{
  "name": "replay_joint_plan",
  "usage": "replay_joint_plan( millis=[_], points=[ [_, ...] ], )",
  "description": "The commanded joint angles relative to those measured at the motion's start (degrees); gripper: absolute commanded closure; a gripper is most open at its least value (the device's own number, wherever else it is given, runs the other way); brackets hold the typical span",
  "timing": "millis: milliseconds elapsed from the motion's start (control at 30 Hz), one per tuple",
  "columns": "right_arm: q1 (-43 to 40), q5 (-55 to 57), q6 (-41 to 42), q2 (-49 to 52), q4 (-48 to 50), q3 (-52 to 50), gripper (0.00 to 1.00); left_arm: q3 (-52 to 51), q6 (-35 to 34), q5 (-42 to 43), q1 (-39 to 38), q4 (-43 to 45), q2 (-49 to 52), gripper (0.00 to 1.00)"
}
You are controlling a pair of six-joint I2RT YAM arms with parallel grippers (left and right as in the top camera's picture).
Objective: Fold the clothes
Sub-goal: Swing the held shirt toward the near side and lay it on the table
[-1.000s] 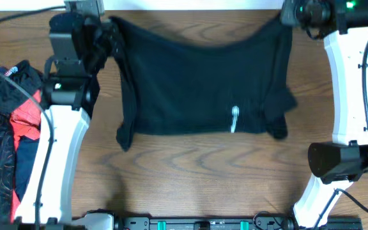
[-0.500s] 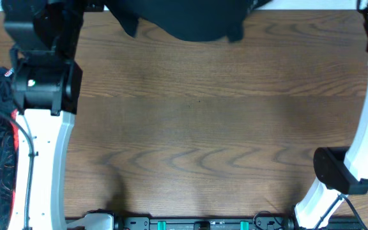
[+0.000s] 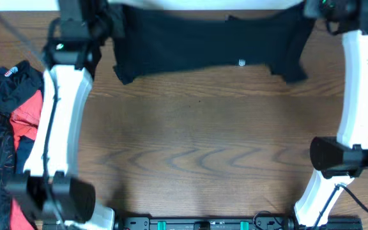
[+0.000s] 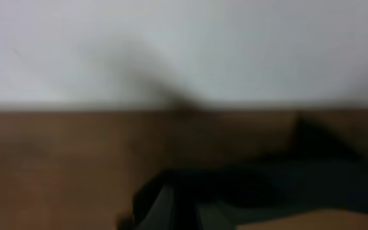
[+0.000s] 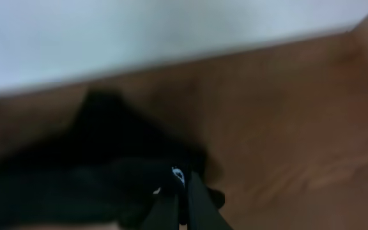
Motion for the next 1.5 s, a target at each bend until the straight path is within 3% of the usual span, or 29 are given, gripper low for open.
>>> replay_joint_plan(
  millis=[0,400,667,900,1467],
  points=[
    [0.09,-5.51,1.95,-0.72,-2.51,-3.19,0.99,0.31,-2.99,4.28,0.24,-3.58,0.59,0.94],
    [1.84,-9.01,-0.26,-1.38,-9.86,-6.60,0.99,0.31,-2.86,3.85,0.28,-11.54,-7.65,0.94],
    [2.25,-9.42,0.48,-2.54,-16.63,-6.60,0.99,0.31,-2.84,3.82,0.24,-25.94,-15.69,0.94],
    [2.40,-14.58,-0.31,-3.52,-20.20,-8.13,0.99,-1.62,-3.10,3.87,0.24,-36.02,-15.69,0.94],
    [2.91,-16.13,1.31,-3.52,-16.33,-31.23,0.99,-21.70,-6.56,4.07,0.24,-40.94,-14.73,0.94]
  ],
)
